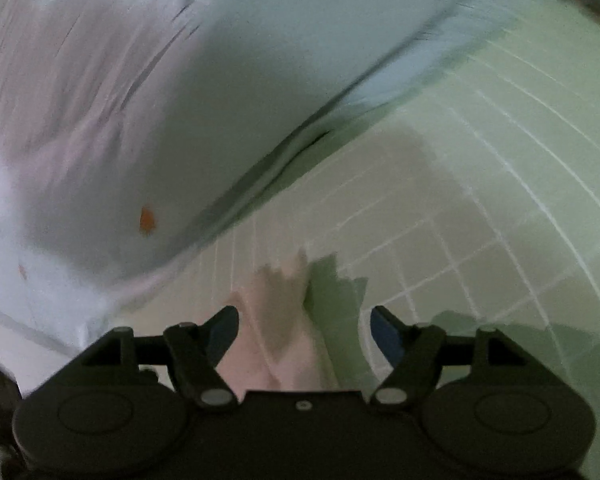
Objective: Fold clothes
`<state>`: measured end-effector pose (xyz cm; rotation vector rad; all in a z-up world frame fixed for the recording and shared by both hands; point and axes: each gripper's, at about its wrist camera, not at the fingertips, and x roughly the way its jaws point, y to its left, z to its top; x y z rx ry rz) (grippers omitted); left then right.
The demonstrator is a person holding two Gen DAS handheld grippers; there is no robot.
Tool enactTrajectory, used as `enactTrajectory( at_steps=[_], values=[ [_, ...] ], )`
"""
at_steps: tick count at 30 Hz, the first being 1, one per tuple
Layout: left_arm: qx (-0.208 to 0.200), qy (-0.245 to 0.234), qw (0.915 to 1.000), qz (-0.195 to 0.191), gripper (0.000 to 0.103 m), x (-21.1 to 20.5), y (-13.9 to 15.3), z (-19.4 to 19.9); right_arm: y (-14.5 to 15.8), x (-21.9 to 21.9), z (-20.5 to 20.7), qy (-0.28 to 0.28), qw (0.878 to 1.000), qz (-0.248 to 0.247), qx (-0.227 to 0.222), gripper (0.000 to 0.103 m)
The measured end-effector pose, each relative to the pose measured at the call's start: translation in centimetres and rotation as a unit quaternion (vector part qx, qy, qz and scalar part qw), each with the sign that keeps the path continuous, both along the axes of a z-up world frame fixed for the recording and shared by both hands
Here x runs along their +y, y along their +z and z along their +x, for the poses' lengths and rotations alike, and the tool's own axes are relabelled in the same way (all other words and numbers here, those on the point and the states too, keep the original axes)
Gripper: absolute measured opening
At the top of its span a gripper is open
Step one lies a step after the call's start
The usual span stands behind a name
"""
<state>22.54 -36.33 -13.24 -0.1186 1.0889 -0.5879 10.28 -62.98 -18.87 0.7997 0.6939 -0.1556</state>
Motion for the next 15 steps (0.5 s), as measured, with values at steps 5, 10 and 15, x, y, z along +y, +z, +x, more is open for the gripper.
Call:
enactTrajectory(
  at_steps=[5, 10, 15],
  values=[
    [0.028, -0.022, 0.9994, 0.003, 0.031, -1.6, -1.6, -0.8, -1.3, 1.9, 2.3, 0.047, 0.998, -0.029, 0.024, 0.036],
    [-0.02, -0.024, 0.9993, 0.019, 0.003, -0.9, 0.9, -1.9, 0.1, 2.4, 1.0, 0.053, 0.997, -0.052, -0.022, 0.008],
    [-0.082, -0.005, 0.9958, -0.039, 0.003, 1.1, 5.5, -2.4, 2.8, 2.3, 0.2, 0.057, 0.993, -0.07, -0.08, 0.008]
  ],
)
